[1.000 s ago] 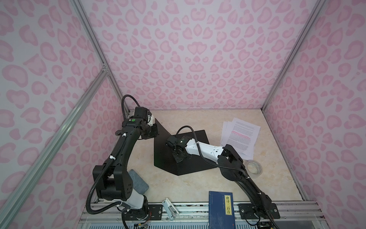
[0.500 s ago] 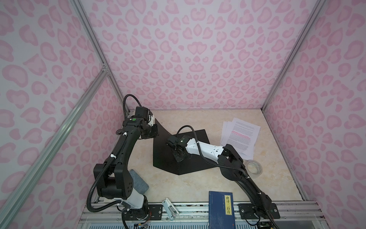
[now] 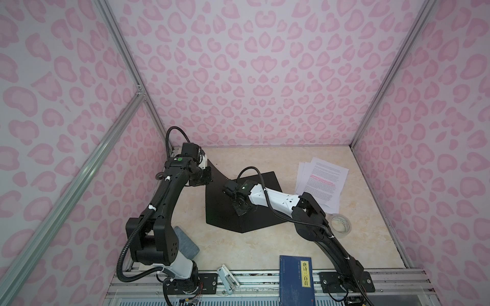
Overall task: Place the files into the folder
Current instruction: 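Hold the clip with the right gripper while left gripper pushes the cover upright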
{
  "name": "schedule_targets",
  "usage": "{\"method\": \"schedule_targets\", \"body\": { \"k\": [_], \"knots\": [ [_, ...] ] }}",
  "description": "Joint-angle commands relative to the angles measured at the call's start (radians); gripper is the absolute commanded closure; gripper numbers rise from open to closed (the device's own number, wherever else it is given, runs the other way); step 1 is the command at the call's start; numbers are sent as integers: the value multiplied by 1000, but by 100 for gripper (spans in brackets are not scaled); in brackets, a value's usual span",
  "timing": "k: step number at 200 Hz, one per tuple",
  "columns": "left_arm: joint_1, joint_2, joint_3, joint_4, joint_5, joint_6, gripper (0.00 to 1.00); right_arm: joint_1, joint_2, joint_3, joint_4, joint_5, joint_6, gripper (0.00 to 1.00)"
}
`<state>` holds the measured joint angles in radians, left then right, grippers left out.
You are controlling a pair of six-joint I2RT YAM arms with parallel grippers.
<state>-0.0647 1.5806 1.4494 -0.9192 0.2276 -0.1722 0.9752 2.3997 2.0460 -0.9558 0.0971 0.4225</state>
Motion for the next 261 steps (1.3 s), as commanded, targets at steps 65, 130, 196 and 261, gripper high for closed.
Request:
{"method": "schedule_targets", "body": {
  "k": [65,130,196,261],
  "knots": [
    [-3,4,-1,-95,-10,43,97,-8,12,0,-31,54,-10,93],
    [-2,15,9,-94,-1,42,97,-1,2,38,-38,36,-28,91],
    [-3,25,32,-102,8,41,97,30,-36,48,-64,69,-23,85],
    [-3,29,41,-107,19,36,97,42,-39,20,-67,30,-10,85]
  ]
}}
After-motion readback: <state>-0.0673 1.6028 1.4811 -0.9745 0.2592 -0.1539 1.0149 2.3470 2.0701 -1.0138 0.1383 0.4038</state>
